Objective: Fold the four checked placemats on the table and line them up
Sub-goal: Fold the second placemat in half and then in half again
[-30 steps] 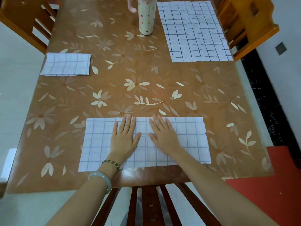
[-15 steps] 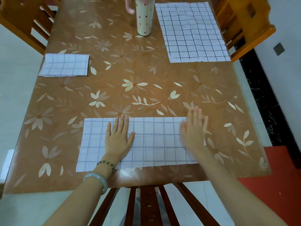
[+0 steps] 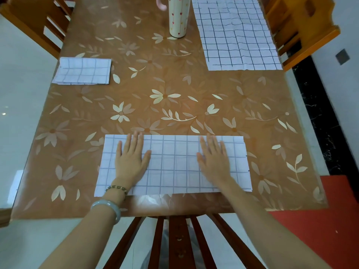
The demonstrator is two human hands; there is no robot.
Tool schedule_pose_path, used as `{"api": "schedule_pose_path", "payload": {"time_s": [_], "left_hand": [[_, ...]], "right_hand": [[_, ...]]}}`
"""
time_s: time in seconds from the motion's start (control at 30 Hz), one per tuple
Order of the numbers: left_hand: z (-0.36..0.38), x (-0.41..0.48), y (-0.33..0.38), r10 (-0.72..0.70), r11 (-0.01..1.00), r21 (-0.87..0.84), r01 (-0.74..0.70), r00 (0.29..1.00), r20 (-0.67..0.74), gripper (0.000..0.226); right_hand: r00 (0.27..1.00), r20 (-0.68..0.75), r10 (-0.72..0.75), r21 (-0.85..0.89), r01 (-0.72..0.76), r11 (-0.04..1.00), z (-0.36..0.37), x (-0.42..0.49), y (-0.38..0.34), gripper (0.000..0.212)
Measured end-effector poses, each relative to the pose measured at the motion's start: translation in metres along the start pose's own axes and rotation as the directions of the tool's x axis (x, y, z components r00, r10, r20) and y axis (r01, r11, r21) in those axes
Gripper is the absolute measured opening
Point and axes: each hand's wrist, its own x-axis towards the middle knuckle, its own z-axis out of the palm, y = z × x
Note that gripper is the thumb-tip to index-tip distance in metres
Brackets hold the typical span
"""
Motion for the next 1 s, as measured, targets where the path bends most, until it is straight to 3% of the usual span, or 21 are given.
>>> {"api": "schedule_pose_path", "payload": {"time_s": [0.23, 0.3, 0.4, 0.47, 0.53, 0.63, 0.83, 1.0], "left_hand": [[-0.016, -0.009, -0.076, -0.157, 0.986, 0.049, 0.157, 0.988, 0.008, 0.075], [-0.022, -0.013, -0.078, -0.194, 0.98, 0.044, 0.193, 0.981, 0.006, 0.078], [-0.034, -0.018, -0.064, -0.26, 0.962, -0.09, 0.259, 0.966, 0.002, 0.076], [-0.042, -0.024, -0.051, -0.3, 0.933, -0.208, 0.293, 0.954, -0.004, 0.07], [-0.046, -0.032, -0.041, -0.377, 0.906, -0.21, 0.368, 0.926, -0.005, 0.064], [-0.051, -0.037, -0.034, -0.495, 0.847, -0.201, 0.492, 0.868, 0.038, 0.061], [-0.064, -0.029, -0.035, -0.641, 0.629, -0.383, 0.677, 0.73, 0.236, 0.059], [-0.07, -0.025, -0.038, -0.554, 0.564, -0.495, 0.661, 0.747, 0.368, 0.037]], "right_hand": [[0.981, 0.042, 0.187, -0.072, -0.184, 0.98, -0.015, -0.022, 0.086, 0.068], [0.977, 0.009, 0.212, -0.089, -0.211, 0.973, -0.023, -0.022, 0.083, 0.07], [0.962, -0.093, 0.257, 0.045, -0.254, 0.966, -0.037, -0.017, 0.052, 0.064], [0.975, -0.146, 0.165, 0.184, -0.137, 0.973, -0.045, -0.013, 0.016, 0.057], [0.993, -0.119, 0.017, 0.278, 0.017, 0.961, -0.046, -0.012, -0.022, 0.048], [0.984, -0.041, -0.172, 0.29, 0.176, 0.941, -0.042, -0.012, -0.06, 0.047], [0.975, 0.126, -0.185, 0.272, 0.145, 0.951, -0.033, -0.01, -0.07, 0.06], [0.966, 0.184, -0.181, 0.298, 0.121, 0.947, -0.035, -0.007, -0.07, 0.069]]}}
